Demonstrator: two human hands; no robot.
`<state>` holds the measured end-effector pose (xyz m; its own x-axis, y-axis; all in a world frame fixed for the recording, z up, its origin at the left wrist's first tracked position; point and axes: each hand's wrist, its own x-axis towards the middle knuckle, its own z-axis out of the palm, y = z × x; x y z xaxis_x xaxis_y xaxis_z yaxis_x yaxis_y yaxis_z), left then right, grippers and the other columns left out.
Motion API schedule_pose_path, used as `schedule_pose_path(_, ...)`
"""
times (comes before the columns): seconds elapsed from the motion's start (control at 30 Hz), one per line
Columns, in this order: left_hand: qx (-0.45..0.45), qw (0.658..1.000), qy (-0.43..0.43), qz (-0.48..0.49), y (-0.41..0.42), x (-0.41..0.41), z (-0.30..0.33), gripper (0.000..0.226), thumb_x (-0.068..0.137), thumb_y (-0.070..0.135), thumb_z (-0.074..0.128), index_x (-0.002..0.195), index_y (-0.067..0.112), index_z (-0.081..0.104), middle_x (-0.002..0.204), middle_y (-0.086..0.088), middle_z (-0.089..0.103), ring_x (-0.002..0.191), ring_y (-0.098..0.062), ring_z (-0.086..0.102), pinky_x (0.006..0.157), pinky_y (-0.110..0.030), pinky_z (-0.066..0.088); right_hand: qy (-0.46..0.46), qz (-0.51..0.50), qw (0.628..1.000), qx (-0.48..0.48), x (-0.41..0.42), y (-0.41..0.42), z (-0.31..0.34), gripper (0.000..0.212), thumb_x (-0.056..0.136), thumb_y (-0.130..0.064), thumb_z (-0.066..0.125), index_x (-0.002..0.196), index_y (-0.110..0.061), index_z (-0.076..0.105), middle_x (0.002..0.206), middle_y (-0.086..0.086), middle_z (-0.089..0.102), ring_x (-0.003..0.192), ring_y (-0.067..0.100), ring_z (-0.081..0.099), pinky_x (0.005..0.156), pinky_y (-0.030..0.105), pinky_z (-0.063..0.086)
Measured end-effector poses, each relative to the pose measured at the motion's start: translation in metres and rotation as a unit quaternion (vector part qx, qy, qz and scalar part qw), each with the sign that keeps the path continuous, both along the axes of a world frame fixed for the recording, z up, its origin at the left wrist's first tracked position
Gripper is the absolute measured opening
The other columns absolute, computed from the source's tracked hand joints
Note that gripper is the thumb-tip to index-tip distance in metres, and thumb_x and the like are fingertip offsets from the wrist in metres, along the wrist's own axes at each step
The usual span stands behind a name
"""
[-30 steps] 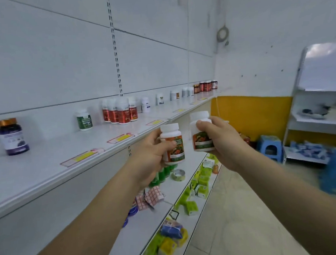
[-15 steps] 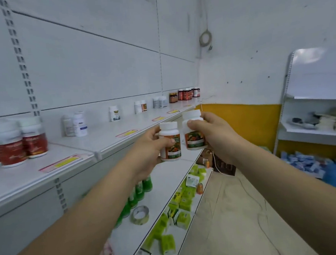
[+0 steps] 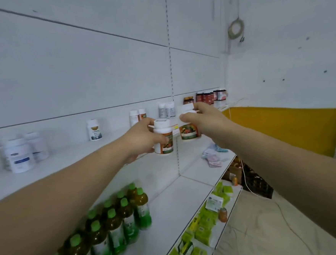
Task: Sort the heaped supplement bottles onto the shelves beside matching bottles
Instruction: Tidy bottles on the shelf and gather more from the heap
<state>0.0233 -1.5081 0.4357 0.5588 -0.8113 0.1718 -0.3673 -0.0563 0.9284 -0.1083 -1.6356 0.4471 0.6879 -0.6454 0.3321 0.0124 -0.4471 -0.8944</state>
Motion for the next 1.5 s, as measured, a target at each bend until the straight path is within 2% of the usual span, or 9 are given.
schedule_pose_path(0.17, 0.01, 0.995, -0.042, 0.085, -0.066, 0.082, 0.001, 0.046, 0.078, -0.003, 0.069, 0.113, 0.017, 0.047, 0.1, -0.004, 0.06, 0.091, -0.021, 0.062, 0.084, -0.04, 0.054, 0.014, 0.035, 0.999, -0.015, 0.092, -0.085, -0.002, 0.046, 0.081, -0.036, 0.07, 0.121, -0.021, 0.053, 0.117, 0.0, 0.059, 0.101, 0.019, 0.062, 0.093, 0.041, 0.05)
schedule_pose_path(0.3, 0.035, 0.987, -0.036, 0.153, -0.106, 0.128, -0.004, 0.045, 0.077, -0.002, 0.069, 0.111, 0.018, 0.047, 0.1, -0.003, 0.058, 0.093, -0.022, 0.059, 0.087, -0.039, 0.051, 0.026, 0.082, 0.996, -0.01, 0.159, -0.143, 0.0, 0.024, 0.081, -0.027, 0.07, 0.1, -0.023, 0.057, 0.103, 0.002, 0.064, 0.095, 0.021, 0.065, 0.091, 0.043, 0.053)
schedule_pose_path(0.43, 0.058, 0.973, -0.037, 0.219, -0.142, 0.16, -0.01, 0.045, 0.081, 0.003, 0.069, 0.112, 0.023, 0.044, 0.095, 0.006, 0.053, 0.093, -0.019, 0.054, 0.078, -0.032, 0.047, 0.052, 0.133, 0.99, 0.006, 0.226, -0.194, -0.005, 0.032, 0.082, -0.023, 0.069, 0.11, -0.019, 0.055, 0.106, 0.003, 0.063, 0.096, 0.021, 0.064, 0.085, 0.041, 0.055)
schedule_pose_path(0.7, 0.09, 0.926, -0.051, 0.363, -0.211, 0.198, -0.019, 0.048, 0.081, 0.004, 0.068, 0.121, 0.019, 0.046, 0.108, -0.001, 0.056, 0.101, -0.022, 0.056, 0.095, -0.039, 0.047, 0.142, 0.282, 0.947, -0.055, 0.333, -0.272, -0.023, 0.039, 0.085, -0.016, 0.067, 0.119, -0.019, 0.049, 0.115, 0.003, 0.059, 0.102, 0.019, 0.058, 0.084, 0.036, 0.053)
schedule_pose_path(0.83, 0.087, 0.901, -0.026, 0.425, -0.233, 0.206, -0.02, 0.043, 0.077, -0.001, 0.069, 0.108, 0.02, 0.049, 0.107, -0.003, 0.059, 0.103, -0.025, 0.058, 0.095, -0.041, 0.049, 0.143, 0.354, 0.923, -0.059, 0.357, -0.292, -0.024, 0.048, 0.086, -0.017, 0.068, 0.129, -0.021, 0.047, 0.118, 0.001, 0.057, 0.105, 0.019, 0.057, 0.084, 0.035, 0.054)
schedule_pose_path(0.97, 0.083, 0.882, -0.03, 0.463, -0.251, 0.209, -0.022, 0.049, 0.081, 0.001, 0.066, 0.124, 0.017, 0.05, 0.108, 0.001, 0.057, 0.099, -0.02, 0.056, 0.086, -0.033, 0.046, 0.125, 0.392, 0.908, -0.083, 0.373, -0.299, -0.025, 0.046, 0.086, -0.018, 0.068, 0.127, -0.021, 0.049, 0.116, 0.001, 0.059, 0.098, 0.017, 0.059, 0.074, 0.033, 0.056)
schedule_pose_path(1.07, 0.071, 0.879, -0.044, 0.469, -0.262, 0.211, -0.022, 0.051, 0.086, 0.002, 0.061, 0.131, 0.021, 0.046, 0.104, 0.006, 0.051, 0.095, -0.014, 0.05, 0.083, -0.026, 0.037, 0.107, 0.399, 0.904, -0.114, 0.381, -0.3, -0.028, 0.047, 0.084, -0.02, 0.069, 0.126, -0.02, 0.049, 0.116, 0.002, 0.06, 0.099, 0.019, 0.06, 0.086, 0.042, 0.055)
schedule_pose_path(1.17, 0.077, 0.877, -0.052, 0.471, -0.269, 0.214, -0.02, 0.038, 0.086, 0.001, 0.059, 0.112, 0.027, 0.051, 0.094, 0.008, 0.058, 0.09, -0.012, 0.055, 0.083, -0.027, 0.039, 0.106, 0.402, 0.899, -0.137, 0.385, -0.301, -0.029, 0.052, 0.084, -0.023, 0.068, 0.13, -0.02, 0.046, 0.118, 0.001, 0.058, 0.102, 0.02, 0.059, 0.09, 0.041, 0.053)
schedule_pose_path(1.5, 0.141, 0.846, -0.083, 0.508, -0.272, 0.229, -0.025, 0.051, 0.085, 0.012, 0.066, 0.131, 0.015, 0.045, 0.125, -0.002, 0.057, 0.099, -0.016, 0.052, 0.085, -0.026, 0.038, 0.105, 0.385, 0.892, -0.213, 0.39, -0.305, -0.028, 0.057, 0.085, -0.033, 0.066, 0.135, -0.018, 0.041, 0.127, 0.003, 0.057, 0.105, 0.019, 0.055, 0.086, 0.029, 0.044)
